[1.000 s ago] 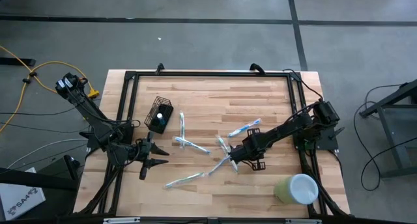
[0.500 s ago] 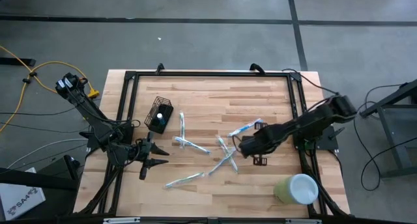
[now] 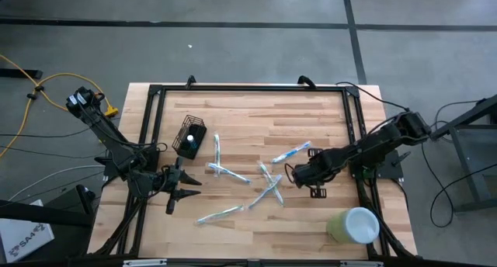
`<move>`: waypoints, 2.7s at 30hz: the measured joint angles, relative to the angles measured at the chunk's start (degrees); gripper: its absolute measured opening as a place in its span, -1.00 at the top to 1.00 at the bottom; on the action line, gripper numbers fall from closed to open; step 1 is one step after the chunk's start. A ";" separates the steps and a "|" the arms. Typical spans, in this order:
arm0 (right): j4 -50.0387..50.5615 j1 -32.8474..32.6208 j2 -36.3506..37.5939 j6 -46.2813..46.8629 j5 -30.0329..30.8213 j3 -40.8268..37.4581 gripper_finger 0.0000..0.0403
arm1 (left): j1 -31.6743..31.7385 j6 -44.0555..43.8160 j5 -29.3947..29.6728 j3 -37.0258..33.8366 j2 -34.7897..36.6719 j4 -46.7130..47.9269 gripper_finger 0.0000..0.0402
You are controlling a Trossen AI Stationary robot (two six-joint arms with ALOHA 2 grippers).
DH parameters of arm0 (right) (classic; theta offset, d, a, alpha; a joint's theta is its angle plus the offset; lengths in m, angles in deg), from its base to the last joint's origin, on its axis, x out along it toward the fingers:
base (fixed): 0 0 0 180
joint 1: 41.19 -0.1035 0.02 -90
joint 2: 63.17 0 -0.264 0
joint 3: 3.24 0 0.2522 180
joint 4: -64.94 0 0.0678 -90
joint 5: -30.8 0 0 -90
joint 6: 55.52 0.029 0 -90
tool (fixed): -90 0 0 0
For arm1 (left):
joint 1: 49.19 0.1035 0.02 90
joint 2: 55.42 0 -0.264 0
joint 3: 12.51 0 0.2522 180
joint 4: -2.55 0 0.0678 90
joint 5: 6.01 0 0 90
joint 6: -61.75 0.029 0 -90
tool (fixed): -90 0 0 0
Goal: Pick & Place toothbrushing station
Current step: Put the blue mouthwash into the black wire organizer
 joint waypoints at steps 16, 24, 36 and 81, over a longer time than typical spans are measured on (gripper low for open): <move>1.83 0.40 0.00 0.31 1.58 0.00 0.37 | -0.02 -0.01 0.00 0.01 0.00 -0.01 0.37; 3.16 1.18 0.00 -0.33 1.95 -0.02 0.01 | 0.00 0.01 0.00 0.01 0.00 0.00 0.37; 0.34 1.16 0.00 -1.88 0.53 -4.77 -0.05 | 0.00 -0.01 0.00 0.00 0.00 0.00 0.37; -5.43 1.18 0.00 1.53 6.32 -10.75 0.09 | -0.01 -0.01 0.00 0.01 0.00 0.00 0.37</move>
